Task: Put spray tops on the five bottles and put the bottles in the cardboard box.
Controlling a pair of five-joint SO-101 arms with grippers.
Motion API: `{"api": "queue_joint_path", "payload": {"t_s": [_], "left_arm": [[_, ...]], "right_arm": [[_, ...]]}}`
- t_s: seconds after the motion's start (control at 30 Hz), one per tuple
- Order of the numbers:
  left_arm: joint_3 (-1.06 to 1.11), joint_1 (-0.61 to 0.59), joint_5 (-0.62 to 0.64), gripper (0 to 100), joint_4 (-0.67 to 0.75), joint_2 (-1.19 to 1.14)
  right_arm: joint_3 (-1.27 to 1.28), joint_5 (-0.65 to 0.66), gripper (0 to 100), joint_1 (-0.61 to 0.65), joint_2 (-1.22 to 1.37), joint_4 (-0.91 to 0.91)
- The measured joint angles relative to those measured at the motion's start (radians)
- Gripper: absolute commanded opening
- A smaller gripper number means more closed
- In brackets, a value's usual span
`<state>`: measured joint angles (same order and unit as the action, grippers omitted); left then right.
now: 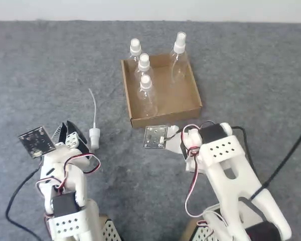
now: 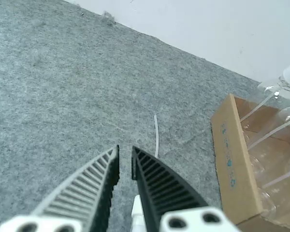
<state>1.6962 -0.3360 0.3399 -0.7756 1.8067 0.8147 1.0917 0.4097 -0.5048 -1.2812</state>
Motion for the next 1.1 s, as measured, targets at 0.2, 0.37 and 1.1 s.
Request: {"api": "queue_joint_path", "payload": {"t_s": [0.2,0.37,1.1], "left_arm": [[0.0,0.0,0.0,4,0.0,0.0],[0.0,0.0,0.0,4,0.0,0.0],[0.0,0.0,0.0,4,0.0,0.0]], "right_arm": [[0.002,0.006,28.4,0.0,0.0,0.063],[0.002,0.006,28.4,0.0,0.08,0.143],[-0.091,0.006,10.2,-0.028,0.413,0.249]]}}
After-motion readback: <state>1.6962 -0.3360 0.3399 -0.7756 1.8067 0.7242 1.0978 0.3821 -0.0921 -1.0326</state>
